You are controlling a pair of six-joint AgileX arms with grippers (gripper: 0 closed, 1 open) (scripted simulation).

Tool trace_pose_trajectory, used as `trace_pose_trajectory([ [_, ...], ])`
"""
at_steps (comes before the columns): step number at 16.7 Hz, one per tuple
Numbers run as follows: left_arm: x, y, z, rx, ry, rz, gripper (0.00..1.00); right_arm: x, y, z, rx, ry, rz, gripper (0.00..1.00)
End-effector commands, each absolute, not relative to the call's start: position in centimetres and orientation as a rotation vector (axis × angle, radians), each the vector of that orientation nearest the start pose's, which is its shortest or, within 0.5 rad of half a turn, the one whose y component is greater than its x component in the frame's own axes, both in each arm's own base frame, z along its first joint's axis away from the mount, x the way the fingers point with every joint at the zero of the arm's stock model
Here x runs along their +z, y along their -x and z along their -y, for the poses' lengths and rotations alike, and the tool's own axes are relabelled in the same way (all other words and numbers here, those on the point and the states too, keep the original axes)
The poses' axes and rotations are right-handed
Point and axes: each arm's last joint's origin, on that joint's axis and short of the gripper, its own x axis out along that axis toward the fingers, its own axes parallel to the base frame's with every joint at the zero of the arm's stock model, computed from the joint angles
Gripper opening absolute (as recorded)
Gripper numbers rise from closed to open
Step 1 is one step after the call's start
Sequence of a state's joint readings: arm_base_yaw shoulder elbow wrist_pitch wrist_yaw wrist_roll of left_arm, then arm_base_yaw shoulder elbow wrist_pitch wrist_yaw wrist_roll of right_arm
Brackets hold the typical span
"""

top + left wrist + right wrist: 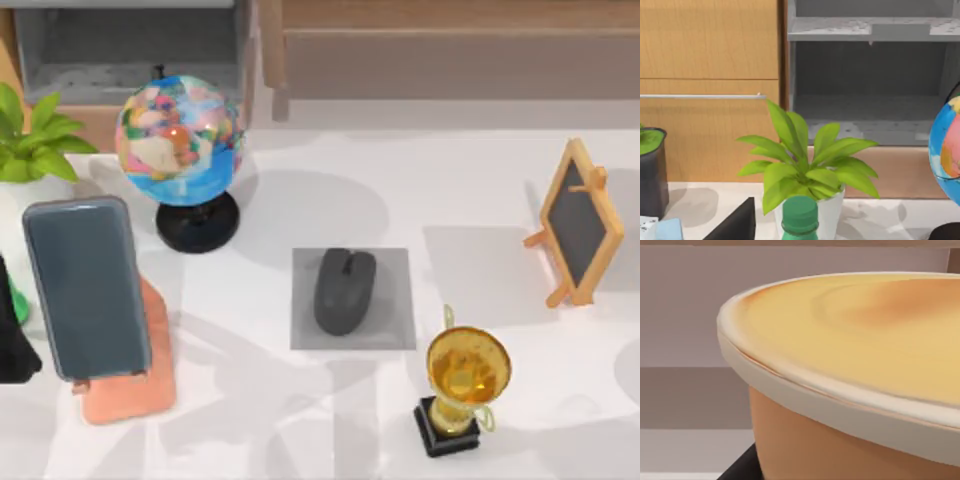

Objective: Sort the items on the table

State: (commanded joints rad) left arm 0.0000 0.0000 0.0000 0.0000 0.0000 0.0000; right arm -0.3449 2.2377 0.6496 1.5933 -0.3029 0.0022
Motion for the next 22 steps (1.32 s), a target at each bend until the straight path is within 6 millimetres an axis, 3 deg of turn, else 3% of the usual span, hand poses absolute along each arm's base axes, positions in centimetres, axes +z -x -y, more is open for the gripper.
trace_pose_trajectory([
  [17,16.0,-10.6,0.1,0.000,0.000,0.000,1.00,7.0,-32.5,10.5,-0.017,0.009,0.002,0.00],
  [22,16.0,-10.6,0.1,0.000,0.000,0.000,1.00,11.5,-34.0,11.1,-0.119,0.074,0.152,0.00],
])
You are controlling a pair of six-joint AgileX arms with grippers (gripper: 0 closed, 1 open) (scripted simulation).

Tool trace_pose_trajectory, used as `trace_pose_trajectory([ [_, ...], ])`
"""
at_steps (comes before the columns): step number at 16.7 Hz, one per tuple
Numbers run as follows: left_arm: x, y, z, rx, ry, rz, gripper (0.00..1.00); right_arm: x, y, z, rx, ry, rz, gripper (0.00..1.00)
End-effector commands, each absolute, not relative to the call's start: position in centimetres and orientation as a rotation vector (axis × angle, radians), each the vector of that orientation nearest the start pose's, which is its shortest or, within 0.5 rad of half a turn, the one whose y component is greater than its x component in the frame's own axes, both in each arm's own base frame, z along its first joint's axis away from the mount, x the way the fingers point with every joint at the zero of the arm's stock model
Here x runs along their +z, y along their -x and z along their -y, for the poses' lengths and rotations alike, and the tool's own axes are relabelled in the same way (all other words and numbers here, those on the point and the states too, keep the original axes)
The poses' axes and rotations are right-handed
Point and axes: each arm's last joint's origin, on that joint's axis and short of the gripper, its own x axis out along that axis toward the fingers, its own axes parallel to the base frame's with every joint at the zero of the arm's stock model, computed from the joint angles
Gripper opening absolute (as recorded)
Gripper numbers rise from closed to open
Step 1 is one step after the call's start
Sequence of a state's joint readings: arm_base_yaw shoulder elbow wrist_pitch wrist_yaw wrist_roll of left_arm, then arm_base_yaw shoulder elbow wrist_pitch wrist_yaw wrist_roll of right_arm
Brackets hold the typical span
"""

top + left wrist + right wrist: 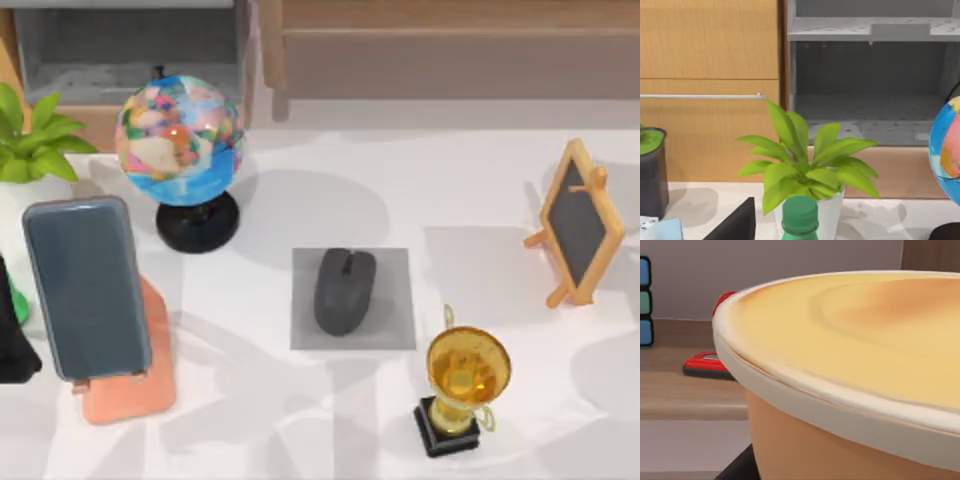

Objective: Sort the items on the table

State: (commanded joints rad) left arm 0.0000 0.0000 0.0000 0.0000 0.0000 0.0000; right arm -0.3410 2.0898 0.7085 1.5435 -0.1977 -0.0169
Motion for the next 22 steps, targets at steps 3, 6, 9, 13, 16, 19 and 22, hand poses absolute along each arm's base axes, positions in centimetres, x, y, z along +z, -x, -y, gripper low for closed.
trace_pose_trajectory([
  [3,16.0,-10.6,0.1,0.000,0.000,0.000,1.00,15.1,-35.0,10.7,-0.213,0.098,0.219,0.00],
  [6,16.0,-10.6,0.1,0.000,0.000,0.000,1.00,18.4,-36.3,9.1,-0.288,0.098,0.247,0.00],
  [9,16.0,-10.6,0.1,0.000,0.000,0.000,1.00,20.9,-38.1,6.1,-0.322,0.081,0.230,0.00],
  [13,16.0,-10.6,0.1,0.000,0.000,0.000,1.00,23.0,-41.1,0.1,-0.296,0.054,0.164,0.00],
  [16,16.0,-10.6,0.1,0.000,0.000,0.000,1.00,23.9,-43.1,-5.5,-0.236,0.037,0.113,0.00],
  [19,16.0,-10.6,0.1,0.000,0.000,0.000,1.00,24.5,-44.5,-11.6,-0.154,0.023,0.073,0.00],
  [22,16.0,-10.6,0.1,0.000,0.000,0.000,1.00,24.8,-45.3,-16.9,-0.075,0.007,0.050,0.00],
])
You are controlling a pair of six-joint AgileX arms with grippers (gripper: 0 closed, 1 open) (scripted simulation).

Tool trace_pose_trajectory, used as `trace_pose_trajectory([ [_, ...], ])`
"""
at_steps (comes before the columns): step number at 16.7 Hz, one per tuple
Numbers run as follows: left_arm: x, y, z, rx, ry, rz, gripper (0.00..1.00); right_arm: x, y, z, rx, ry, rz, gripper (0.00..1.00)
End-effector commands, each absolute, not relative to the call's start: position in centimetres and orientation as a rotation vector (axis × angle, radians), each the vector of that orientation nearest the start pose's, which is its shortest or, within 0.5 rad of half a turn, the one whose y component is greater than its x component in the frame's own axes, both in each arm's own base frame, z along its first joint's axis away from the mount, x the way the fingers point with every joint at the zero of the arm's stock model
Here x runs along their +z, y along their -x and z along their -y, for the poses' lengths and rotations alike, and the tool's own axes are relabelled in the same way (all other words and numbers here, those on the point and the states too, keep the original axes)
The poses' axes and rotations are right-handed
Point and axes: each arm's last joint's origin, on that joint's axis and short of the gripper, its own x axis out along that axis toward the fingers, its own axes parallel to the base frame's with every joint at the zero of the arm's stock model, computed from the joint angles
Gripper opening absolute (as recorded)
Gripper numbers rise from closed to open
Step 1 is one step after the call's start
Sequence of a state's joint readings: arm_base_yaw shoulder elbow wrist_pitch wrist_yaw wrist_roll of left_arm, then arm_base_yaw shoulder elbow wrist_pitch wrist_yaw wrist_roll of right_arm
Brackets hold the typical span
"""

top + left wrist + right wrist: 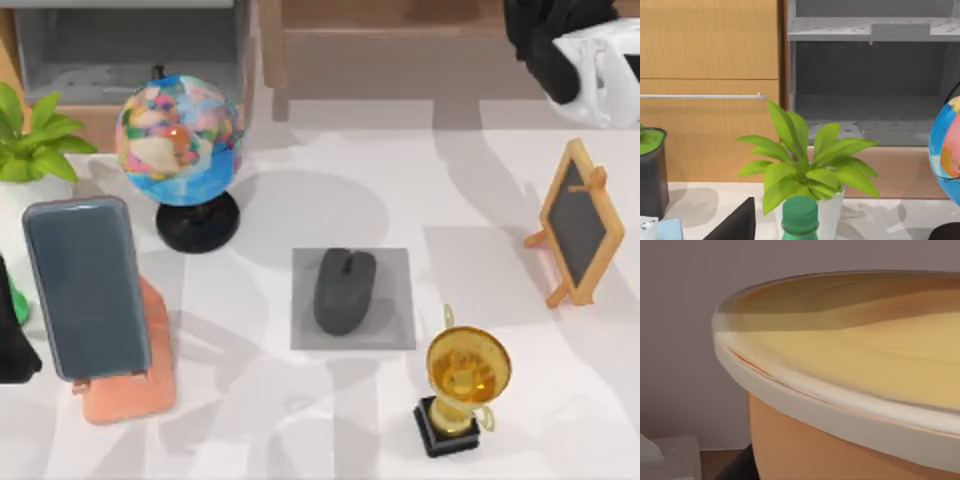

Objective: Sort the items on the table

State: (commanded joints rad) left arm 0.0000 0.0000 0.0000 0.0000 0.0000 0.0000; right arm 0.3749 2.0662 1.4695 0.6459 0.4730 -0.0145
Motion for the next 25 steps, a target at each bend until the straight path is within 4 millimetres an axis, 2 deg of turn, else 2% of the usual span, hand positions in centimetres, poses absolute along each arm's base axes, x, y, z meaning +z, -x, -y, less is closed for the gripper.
trace_pose_trajectory([
  [2,16.0,-10.6,0.1,0.000,0.000,0.000,1.00,24.7,-45.6,-19.4,-0.036,0.002,0.033,0.00],
  [4,16.0,-10.6,0.1,0.000,0.000,0.000,1.00,24.1,-45.9,-20.6,-0.017,0.007,0.010,0.00],
  [18,16.0,-10.6,0.1,0.000,0.000,0.000,1.00,23.9,-46.0,-20.8,-0.014,0.009,0.004,0.00],
  [25,16.0,-10.6,0.1,0.000,0.000,0.000,1.00,23.9,-46.0,-20.8,-0.014,0.009,0.004,0.53],
])
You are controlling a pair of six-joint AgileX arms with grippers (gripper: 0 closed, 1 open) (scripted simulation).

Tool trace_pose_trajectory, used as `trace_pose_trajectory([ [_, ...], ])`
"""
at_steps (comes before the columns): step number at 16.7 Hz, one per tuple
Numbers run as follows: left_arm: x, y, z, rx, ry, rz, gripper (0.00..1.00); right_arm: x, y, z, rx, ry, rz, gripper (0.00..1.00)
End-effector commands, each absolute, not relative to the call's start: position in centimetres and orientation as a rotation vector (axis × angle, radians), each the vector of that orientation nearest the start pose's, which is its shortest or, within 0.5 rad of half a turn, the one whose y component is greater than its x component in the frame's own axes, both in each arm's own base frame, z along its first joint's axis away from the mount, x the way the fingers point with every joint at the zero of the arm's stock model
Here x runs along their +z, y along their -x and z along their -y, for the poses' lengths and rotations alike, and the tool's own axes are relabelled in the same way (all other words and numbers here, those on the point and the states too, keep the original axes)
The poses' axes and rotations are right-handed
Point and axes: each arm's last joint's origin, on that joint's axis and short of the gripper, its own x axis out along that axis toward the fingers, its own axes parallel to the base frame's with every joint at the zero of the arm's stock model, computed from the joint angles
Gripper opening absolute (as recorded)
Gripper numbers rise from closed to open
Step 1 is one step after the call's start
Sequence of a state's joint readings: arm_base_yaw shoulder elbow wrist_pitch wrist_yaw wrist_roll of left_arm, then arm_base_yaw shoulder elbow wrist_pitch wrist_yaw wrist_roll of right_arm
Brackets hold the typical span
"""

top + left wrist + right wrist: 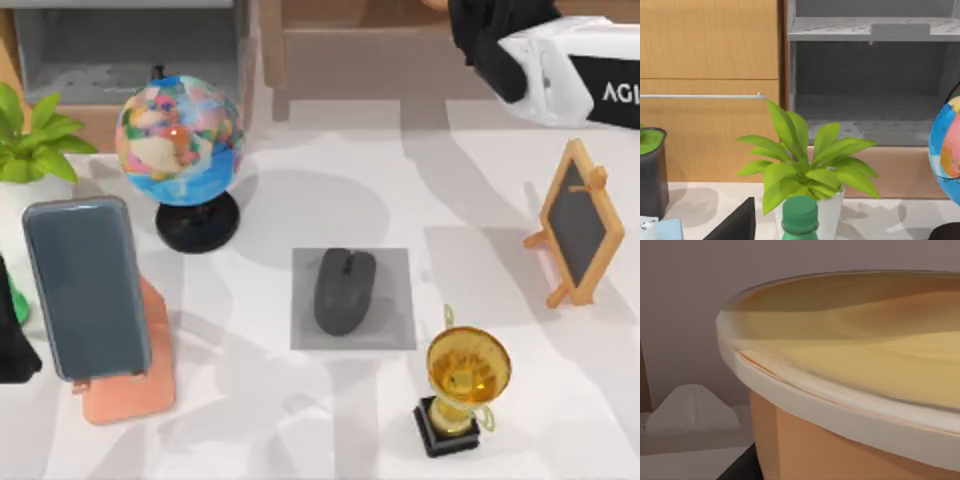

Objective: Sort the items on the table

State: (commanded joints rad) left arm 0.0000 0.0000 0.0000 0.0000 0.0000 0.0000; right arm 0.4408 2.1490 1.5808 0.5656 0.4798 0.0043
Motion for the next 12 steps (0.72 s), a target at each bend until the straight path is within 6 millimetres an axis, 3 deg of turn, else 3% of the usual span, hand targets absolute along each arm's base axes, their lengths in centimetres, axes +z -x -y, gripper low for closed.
trace_pose_trajectory([
  [6,16.00,-10.57,0.12,0.000,0.000,0.000,1.00,23.92,-45.97,-20.78,-0.014,0.009,0.004,0.98],
  [12,16.00,-10.57,0.12,0.000,0.000,0.000,1.00,23.92,-45.97,-20.78,-0.014,0.009,0.004,1.00],
])
